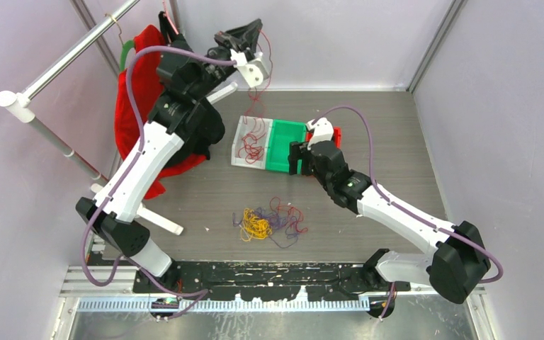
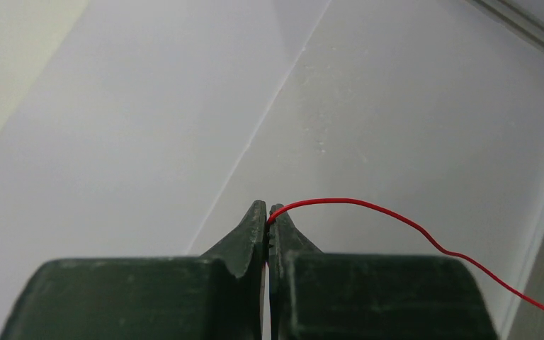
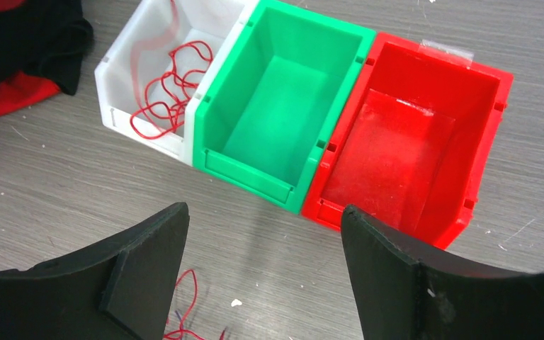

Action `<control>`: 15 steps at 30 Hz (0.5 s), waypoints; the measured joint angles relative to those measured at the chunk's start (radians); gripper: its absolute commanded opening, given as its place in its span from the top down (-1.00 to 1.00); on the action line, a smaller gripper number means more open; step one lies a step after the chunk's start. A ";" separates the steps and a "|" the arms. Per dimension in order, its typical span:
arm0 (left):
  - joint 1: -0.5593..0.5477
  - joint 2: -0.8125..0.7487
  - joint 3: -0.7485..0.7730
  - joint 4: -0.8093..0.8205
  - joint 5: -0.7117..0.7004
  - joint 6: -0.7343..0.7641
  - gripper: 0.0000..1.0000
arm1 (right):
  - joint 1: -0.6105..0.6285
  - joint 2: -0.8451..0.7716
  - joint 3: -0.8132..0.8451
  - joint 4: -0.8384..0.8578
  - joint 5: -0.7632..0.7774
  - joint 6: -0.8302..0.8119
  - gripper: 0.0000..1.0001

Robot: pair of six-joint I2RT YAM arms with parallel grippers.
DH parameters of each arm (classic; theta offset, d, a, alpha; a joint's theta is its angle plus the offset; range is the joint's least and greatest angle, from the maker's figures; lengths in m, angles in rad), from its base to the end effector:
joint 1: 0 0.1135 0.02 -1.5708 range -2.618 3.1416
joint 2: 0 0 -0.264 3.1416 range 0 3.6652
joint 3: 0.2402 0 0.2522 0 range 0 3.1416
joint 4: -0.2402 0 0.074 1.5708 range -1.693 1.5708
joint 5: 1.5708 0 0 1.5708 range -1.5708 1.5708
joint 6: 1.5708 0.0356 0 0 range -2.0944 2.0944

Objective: Untangle the cables
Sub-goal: Place the cable in the bin.

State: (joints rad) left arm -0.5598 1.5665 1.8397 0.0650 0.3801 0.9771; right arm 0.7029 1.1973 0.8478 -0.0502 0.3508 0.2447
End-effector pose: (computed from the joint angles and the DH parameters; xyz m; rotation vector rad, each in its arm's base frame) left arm 0.2807 -0.1915 0.5369 1.0813 0.6440 0.1266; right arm 0.2165 0.1674 0.2900 -0.2187 1.9430 0.2813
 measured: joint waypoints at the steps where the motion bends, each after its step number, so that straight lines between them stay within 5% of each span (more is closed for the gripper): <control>1: 0.005 0.017 0.035 0.006 -0.002 0.001 1.00 | -0.003 0.000 -0.006 0.000 -0.002 0.002 -0.65; 7: 0.026 0.072 0.161 0.036 -0.011 0.004 1.00 | -0.012 -0.002 -0.016 -0.002 -0.012 0.013 -0.64; 15: 0.039 0.071 0.100 0.077 -0.015 0.004 1.00 | -0.018 -0.015 -0.017 -0.002 -0.021 0.024 -0.60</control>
State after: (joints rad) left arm -0.5205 1.6379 1.9396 0.1421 0.3653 0.9813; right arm 0.6849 1.1820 0.8307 -0.0521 0.3294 0.2691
